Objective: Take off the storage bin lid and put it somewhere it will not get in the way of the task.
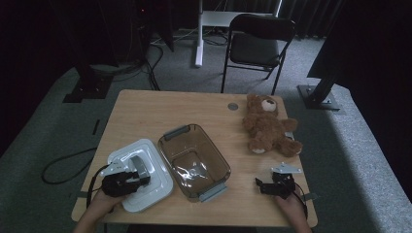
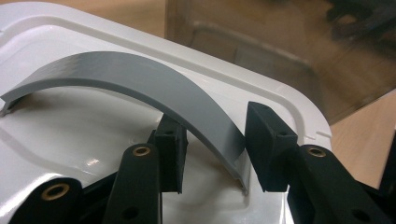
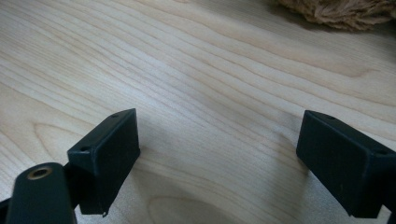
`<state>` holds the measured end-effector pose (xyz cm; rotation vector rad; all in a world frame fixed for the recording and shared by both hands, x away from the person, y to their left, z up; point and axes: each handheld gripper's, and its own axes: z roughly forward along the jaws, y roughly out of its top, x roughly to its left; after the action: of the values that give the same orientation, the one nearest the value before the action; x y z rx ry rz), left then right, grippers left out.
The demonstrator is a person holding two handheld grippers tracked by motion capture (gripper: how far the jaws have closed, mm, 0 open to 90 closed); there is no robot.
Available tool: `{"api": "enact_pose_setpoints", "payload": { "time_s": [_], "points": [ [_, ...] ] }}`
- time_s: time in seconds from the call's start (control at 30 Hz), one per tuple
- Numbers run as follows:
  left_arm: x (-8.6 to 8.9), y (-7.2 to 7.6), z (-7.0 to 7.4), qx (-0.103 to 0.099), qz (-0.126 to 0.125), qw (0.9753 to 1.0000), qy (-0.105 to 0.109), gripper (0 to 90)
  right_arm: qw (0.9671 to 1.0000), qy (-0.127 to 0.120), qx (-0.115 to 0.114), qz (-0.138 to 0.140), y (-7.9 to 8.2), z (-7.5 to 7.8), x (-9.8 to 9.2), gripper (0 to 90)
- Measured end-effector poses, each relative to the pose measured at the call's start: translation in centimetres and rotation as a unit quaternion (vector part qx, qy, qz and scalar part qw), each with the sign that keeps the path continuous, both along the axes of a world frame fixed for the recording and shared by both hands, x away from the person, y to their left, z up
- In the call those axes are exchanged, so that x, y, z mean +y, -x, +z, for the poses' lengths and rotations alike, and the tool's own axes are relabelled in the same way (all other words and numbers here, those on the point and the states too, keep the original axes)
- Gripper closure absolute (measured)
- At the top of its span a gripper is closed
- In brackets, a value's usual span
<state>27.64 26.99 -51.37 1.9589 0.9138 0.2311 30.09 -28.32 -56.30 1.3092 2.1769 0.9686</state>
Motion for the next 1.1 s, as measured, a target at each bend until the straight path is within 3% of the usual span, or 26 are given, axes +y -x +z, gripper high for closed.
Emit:
{"api": "enact_pose_setpoints", "payload": {
  "time_s": [0.23, 0.63, 1.1],
  "points": [
    [-1.3, -1.3, -1.8, 0.018, -0.034, 0.9990, -0.021, 60.4, 1.0000, 0.000, 0.000, -0.003, 0.0, 0.0, 0.0, 12.3],
    [-2.2, -1.9, -3.0, 0.025, -0.016, 0.9982, -0.053, 57.4, 1.0000, 0.001, 0.000, -0.003, 0.0, 0.0, 0.0, 12.3],
    [-3.9, -3.2, -3.0, 0.031, -0.021, 0.9981, -0.050, 56.7, 1.0000, 0.001, 0.000, -0.003, 0.0, 0.0, 0.0, 12.3]
  ]
}}
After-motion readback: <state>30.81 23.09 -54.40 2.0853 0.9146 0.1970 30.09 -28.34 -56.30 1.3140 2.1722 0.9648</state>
